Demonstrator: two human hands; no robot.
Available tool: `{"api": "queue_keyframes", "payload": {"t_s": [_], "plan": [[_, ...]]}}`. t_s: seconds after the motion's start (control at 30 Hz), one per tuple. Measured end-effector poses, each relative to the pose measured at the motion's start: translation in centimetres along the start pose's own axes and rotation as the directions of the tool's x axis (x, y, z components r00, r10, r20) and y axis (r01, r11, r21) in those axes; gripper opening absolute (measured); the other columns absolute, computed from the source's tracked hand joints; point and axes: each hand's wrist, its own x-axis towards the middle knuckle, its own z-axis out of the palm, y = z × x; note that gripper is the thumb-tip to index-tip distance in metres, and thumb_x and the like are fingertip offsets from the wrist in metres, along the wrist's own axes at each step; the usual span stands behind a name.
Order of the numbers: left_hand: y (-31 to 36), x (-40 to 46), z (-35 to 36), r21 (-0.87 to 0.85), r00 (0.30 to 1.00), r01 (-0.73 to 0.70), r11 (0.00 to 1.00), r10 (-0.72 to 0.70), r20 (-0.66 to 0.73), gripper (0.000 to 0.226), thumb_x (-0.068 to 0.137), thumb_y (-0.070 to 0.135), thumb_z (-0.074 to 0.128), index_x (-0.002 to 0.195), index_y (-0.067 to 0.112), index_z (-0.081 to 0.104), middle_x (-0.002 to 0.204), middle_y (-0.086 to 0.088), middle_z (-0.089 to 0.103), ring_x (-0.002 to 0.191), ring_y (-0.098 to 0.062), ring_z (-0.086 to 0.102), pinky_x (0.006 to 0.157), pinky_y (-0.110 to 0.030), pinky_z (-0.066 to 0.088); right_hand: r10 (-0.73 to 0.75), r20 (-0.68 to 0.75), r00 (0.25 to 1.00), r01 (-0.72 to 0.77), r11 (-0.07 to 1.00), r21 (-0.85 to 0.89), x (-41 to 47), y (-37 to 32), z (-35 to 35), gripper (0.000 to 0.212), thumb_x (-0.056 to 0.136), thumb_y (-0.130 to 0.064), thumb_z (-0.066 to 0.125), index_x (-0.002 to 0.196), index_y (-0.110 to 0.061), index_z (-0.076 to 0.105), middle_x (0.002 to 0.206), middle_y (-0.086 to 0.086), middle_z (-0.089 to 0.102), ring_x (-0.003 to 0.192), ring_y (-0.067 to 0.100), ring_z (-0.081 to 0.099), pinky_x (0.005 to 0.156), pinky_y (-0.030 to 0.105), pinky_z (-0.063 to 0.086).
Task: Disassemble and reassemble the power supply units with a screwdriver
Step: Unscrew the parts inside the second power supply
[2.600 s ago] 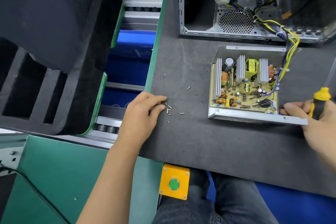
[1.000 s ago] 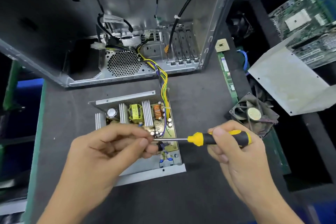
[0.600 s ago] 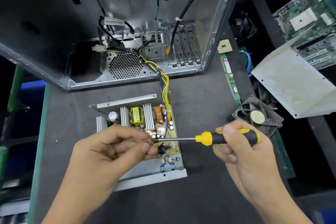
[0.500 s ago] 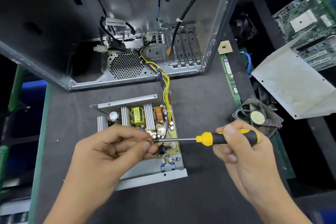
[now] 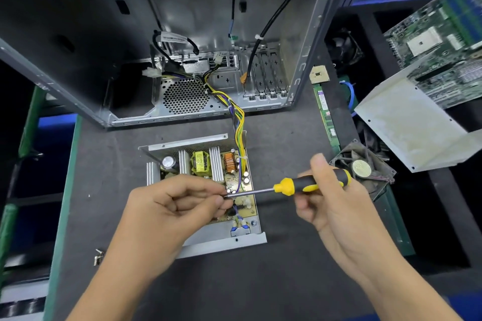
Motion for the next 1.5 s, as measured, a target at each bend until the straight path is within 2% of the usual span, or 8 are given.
{"api": "queue_keyframes", "payload": {"t_s": [0.1, 0.27, 0.43, 0.6, 0.87, 1.03, 1.37, 1.5], "plan": [[-0.2, 0.2, 0.2, 0.015, 0.998, -0.032, 0.999, 0.033, -0.051, 0.018, 0.071, 0.013, 0.073, 0.083, 0.024, 0.079, 0.079, -0.01, 0.077, 0.076, -0.023, 0.077, 0.071, -0.022, 0.06, 0.016, 0.119, 0.993, -0.041, 0.977, 0.211, -0.1, -0.5, 0.6, 0.031, 0.078, -0.049, 0.072, 0.075, -0.018, 0.066, 0.094, 0.016, 0.072, 0.079, 0.022, 0.067, 0.062, 0.028, 0.053], [-0.4, 0.6, 0.0, 0.048, 0.996, -0.056, 0.997, 0.059, -0.068, 0.023, 0.077, 0.007, 0.072, 0.084, 0.028, 0.079, 0.08, -0.007, 0.077, 0.078, -0.021, 0.077, 0.072, -0.02, 0.059, -0.041, 0.127, 0.991, 0.01, 0.972, 0.233, 0.0, -0.9, 1.0, 0.022, 0.072, -0.023, 0.076, 0.079, -0.015, 0.057, 0.092, 0.018, 0.072, 0.082, 0.028, 0.068, 0.069, 0.031, 0.055], [-0.6, 0.8, -0.1, 0.047, 0.996, -0.049, 0.998, 0.052, -0.067, 0.032, 0.079, -0.004, 0.071, 0.084, 0.026, 0.079, 0.079, -0.008, 0.077, 0.078, -0.021, 0.077, 0.071, -0.018, 0.058, -0.064, 0.011, 0.998, 0.061, 0.985, 0.162, -0.1, -0.4, 1.6, 0.043, 0.064, -0.032, 0.081, 0.09, -0.011, 0.055, 0.087, 0.016, 0.072, 0.078, 0.028, 0.071, 0.068, 0.029, 0.056], [-0.5, 0.7, -0.1, 0.073, 0.999, -0.032, 0.997, 0.034, -0.022, 0.017, 0.071, 0.019, 0.074, 0.083, 0.03, 0.079, 0.08, -0.005, 0.078, 0.077, -0.022, 0.077, 0.072, -0.019, 0.058, -0.127, -0.067, 0.99, 0.137, 0.977, 0.165, -0.2, 0.2, 2.0, 0.061, 0.065, -0.041, 0.079, 0.109, -0.012, 0.048, 0.087, 0.015, 0.074, 0.083, 0.034, 0.074, 0.065, 0.03, 0.059], [-1.0, 0.5, -0.1, 0.158, 0.994, -0.112, 0.981, 0.11, 0.022, 0.038, 0.062, 0.039, 0.086, 0.098, 0.032, 0.079, 0.097, 0.007, 0.078, 0.094, -0.012, 0.075, 0.086, -0.021, 0.056, -0.23, -0.099, 0.968, 0.243, 0.958, 0.151, 0.2, -0.2, 1.6, 0.039, 0.085, -0.022, 0.075, 0.113, -0.013, 0.049, 0.08, 0.012, 0.071, 0.079, 0.036, 0.074, 0.067, 0.035, 0.06], [-1.2, 0.4, -0.1, 0.321, 0.974, -0.202, 0.925, 0.225, -0.036, 0.02, 0.076, 0.041, 0.085, 0.094, 0.039, 0.075, 0.092, 0.014, 0.075, 0.086, -0.008, 0.073, 0.081, -0.017, 0.055, -0.454, -0.193, 0.87, 0.459, 0.888, -0.019, 1.6, -4.4, -1.8, 0.027, 0.092, -0.022, 0.069, 0.107, -0.018, 0.048, 0.076, 0.005, 0.071, 0.077, 0.03, 0.074, 0.07, 0.034, 0.06], [-1.8, 0.7, 0.4, 0.612, 0.97, -0.228, 0.758, 0.234, 0.072, 0.017, 0.079, 0.015, 0.08, 0.074, 0.029, 0.072, 0.08, 0.023, 0.068, 0.069, -0.003, 0.063, 0.067, -0.002, 0.043, -0.675, 0.015, 0.737, 0.625, 0.674, -0.393, 3.4, -7.4, -1.2, 0.03, 0.088, -0.018, 0.072, 0.106, -0.025, 0.049, 0.065, -0.006, 0.057, 0.071, 0.023, 0.073, 0.062, 0.033, 0.061], [-2.1, 0.5, 0.5, 0.652, 0.977, -0.2, 0.731, 0.198, 0.077, 0.012, 0.08, 0.025, 0.08, 0.071, 0.028, 0.073, 0.066, 0.015, 0.065, 0.059, -0.008, 0.059, 0.061, -0.015, 0.048, -0.691, 0.1, 0.716, 0.651, 0.608, -0.454, 3.7, -6.6, 0.5, 0.032, 0.088, -0.021, 0.072, 0.106, -0.03, 0.048, 0.075, 0.015, 0.058, 0.066, 0.018, 0.072, 0.063, 0.033, 0.061]]}}
